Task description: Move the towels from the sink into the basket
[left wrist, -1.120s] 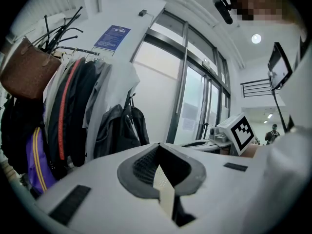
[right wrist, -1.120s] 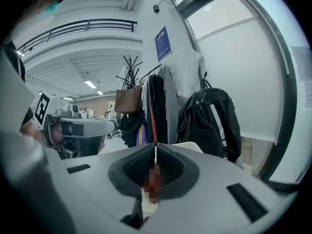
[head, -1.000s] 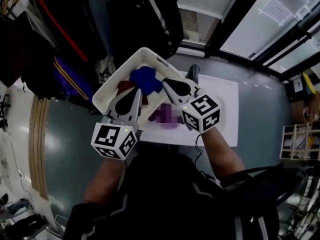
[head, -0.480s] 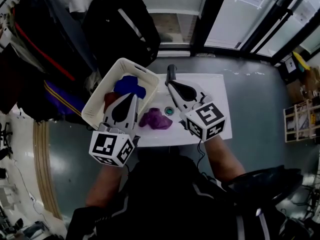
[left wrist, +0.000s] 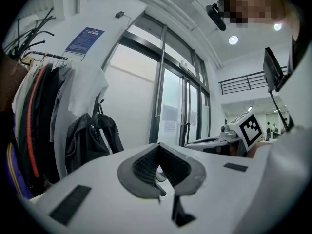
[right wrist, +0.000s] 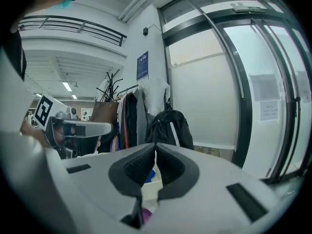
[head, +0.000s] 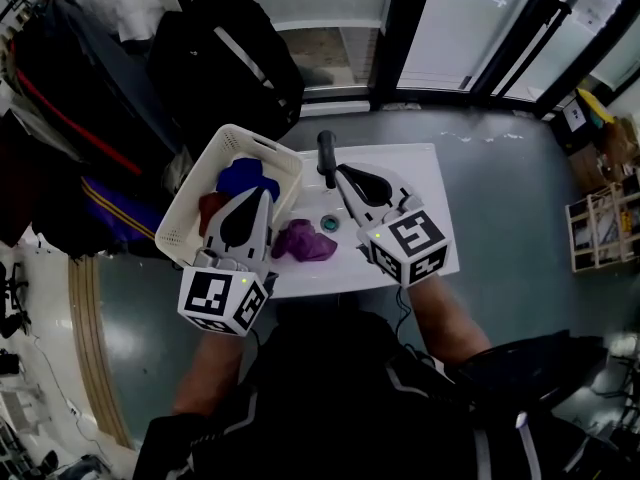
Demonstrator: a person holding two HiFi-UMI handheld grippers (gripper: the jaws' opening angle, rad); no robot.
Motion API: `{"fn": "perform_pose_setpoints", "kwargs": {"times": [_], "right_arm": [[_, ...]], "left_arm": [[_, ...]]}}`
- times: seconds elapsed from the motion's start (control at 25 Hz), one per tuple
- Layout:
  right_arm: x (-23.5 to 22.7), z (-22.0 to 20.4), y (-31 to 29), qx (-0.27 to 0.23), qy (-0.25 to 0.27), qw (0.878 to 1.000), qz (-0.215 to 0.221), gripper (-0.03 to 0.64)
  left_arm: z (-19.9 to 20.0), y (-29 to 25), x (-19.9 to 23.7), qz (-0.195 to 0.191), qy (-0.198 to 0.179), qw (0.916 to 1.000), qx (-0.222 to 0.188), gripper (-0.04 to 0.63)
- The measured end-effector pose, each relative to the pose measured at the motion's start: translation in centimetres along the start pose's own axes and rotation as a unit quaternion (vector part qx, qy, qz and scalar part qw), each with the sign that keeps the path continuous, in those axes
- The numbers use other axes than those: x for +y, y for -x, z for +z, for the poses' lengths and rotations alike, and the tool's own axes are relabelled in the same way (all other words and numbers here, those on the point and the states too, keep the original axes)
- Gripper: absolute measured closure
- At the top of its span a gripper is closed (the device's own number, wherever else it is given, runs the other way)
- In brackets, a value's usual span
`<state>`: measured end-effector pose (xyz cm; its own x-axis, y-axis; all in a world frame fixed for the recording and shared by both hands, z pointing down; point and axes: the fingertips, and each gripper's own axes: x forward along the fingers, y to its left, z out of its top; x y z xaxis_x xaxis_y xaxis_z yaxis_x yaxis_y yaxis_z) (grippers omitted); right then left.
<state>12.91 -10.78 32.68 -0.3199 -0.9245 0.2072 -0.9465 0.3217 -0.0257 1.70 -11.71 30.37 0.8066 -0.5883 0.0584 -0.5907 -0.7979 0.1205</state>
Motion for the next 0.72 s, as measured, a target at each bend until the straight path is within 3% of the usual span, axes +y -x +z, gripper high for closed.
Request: {"fn": "perform_pose_setpoints", "kwargs": {"times": [0.44, 0.72], "right_arm": [[0.1, 0.7, -0.4, 0.002, 0.018, 1.000, 0.006, 0.601], [1.2, -0.7, -1.5, 0.010, 0.023, 0.999, 0.038, 0.601]], "left_arm": [[-0.1, -0.1, 0.7, 0.015, -0.003, 0.9998, 0.012, 0.589], [-1.6, -0.6, 1.0, 0.020, -0.001, 0.9996, 0.017, 0.589]]}}
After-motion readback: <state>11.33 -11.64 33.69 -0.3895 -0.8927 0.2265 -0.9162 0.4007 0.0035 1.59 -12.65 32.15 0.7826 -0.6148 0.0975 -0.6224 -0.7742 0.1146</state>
